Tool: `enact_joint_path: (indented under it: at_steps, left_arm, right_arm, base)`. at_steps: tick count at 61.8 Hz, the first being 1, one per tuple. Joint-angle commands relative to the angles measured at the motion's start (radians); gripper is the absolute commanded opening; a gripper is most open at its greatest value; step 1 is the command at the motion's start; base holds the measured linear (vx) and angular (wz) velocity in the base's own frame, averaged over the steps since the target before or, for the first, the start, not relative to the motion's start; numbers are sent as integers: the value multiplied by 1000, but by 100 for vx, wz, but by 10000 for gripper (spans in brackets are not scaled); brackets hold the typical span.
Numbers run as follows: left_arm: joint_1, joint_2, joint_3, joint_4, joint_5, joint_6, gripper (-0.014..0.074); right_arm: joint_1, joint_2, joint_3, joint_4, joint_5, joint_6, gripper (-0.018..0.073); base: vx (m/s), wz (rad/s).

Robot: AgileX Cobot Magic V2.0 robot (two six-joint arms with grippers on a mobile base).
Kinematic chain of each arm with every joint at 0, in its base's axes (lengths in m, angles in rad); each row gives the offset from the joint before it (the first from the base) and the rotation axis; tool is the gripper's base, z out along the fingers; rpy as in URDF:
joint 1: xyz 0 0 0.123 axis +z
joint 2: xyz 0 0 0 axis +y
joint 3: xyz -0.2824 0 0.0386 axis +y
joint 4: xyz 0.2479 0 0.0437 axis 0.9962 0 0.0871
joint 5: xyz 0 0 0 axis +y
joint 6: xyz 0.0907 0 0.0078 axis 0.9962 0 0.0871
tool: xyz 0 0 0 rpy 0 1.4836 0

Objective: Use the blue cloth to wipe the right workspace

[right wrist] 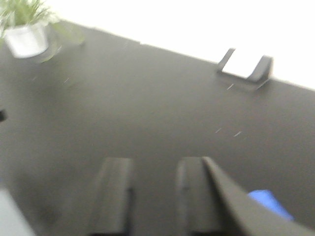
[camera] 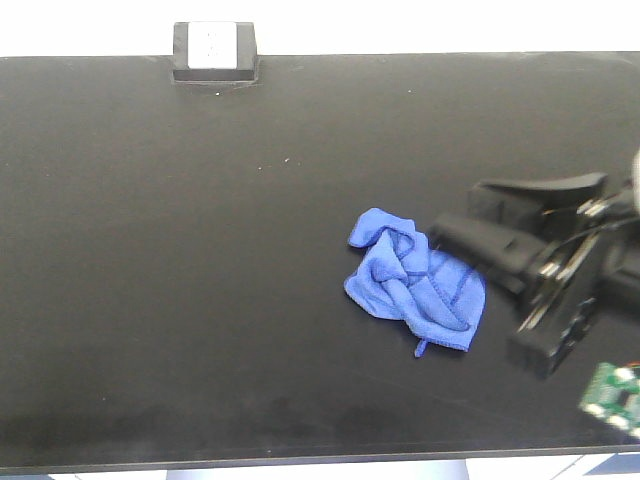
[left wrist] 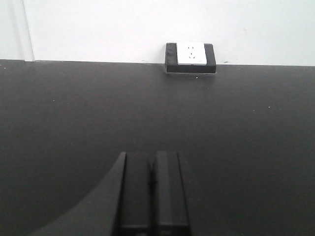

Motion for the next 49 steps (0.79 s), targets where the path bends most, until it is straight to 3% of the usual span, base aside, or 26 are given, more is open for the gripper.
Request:
enact_joint_path:
  at_steps: [1, 6, 9, 10, 23, 31, 37, 49]
  left_arm:
    - [5, -17, 30, 1, -82, -8, -6]
    - [5, -17, 30, 1, -82, -8, -6]
    - [5, -17, 30, 1, -82, -8, -6]
    - [5, -17, 30, 1, -82, -8, -6]
    - [5, -17, 30, 1, -82, -8, -6]
    - [5, -17, 30, 1, -82, -8, -6]
    - [5, -17, 30, 1, -82, -8, -6]
    - [5, -17, 30, 1, -82, -8, -6]
  right_arm:
    - [-6, -42, -8, -65, -85, 7, 110]
    - [-6, -108, 27, -228, -73, 44, -15]
    - [-6, -152, 57, -347, -67, 95, -13]
    - [-14, -194, 92, -447, -75, 173, -12]
    - [-220, -414, 260, -705, -194, 596, -11]
    - [-356, -554, 361, -850, -238, 701, -11]
    - [-424, -639, 441, -907, -237, 716, -11]
    - [-482, -752, 629, -868, -284, 715, -9]
  base:
    - [0, 0]
    - [0, 0]
    - [0, 0]
    - [0, 0]
    - [0, 0]
    - [0, 0]
    - [0, 0]
    - [0, 0]
